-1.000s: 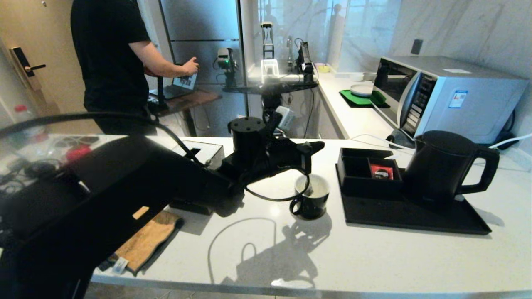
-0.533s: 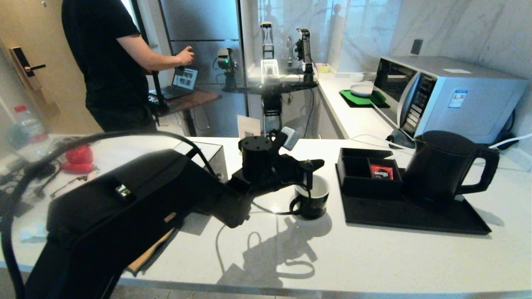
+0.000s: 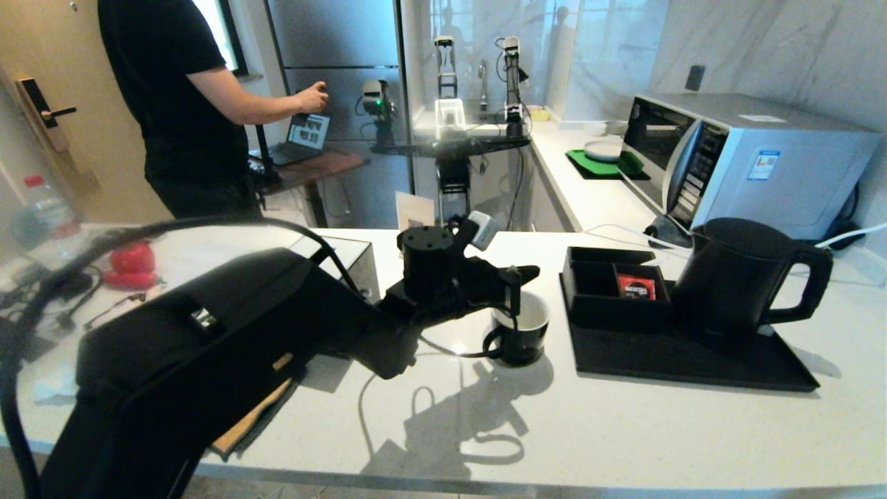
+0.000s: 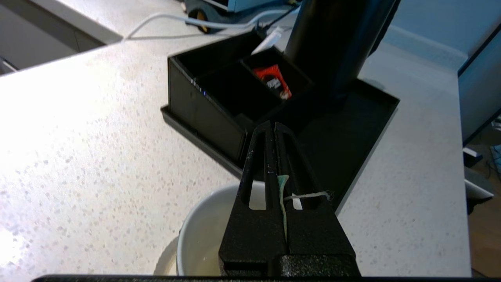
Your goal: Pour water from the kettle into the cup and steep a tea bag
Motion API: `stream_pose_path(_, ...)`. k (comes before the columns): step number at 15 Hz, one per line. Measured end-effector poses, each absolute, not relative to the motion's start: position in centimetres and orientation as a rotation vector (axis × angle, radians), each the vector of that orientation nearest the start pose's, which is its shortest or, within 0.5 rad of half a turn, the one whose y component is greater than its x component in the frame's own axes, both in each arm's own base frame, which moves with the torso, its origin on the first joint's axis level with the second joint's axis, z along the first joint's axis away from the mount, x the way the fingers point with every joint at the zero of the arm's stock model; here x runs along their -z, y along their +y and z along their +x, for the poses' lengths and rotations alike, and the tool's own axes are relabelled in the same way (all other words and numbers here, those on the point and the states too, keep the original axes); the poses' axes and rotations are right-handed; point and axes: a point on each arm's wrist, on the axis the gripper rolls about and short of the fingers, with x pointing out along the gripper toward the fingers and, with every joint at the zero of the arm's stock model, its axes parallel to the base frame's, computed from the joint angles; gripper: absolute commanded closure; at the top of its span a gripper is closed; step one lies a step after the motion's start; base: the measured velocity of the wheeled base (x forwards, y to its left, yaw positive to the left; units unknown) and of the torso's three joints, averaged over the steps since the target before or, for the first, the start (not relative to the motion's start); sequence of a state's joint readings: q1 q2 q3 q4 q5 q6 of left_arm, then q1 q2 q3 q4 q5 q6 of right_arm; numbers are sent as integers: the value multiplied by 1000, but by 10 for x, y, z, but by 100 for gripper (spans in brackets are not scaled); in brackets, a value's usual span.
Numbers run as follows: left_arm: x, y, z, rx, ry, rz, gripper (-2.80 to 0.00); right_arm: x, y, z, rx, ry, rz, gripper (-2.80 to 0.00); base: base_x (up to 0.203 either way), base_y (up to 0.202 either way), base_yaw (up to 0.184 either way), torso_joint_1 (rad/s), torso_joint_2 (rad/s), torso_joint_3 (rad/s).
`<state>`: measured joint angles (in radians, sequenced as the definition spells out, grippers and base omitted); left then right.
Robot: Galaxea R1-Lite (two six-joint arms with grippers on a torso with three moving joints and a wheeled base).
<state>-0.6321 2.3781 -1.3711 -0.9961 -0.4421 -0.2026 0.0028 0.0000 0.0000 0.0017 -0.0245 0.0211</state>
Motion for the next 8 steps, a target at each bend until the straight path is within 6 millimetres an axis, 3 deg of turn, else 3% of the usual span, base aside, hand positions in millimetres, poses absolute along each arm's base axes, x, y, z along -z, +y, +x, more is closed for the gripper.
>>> stream_pose_path(8,-152,-277,366,1067,47,-187,0,-75,-1,-23,22,1,21,0,0,0,0,0,0,0)
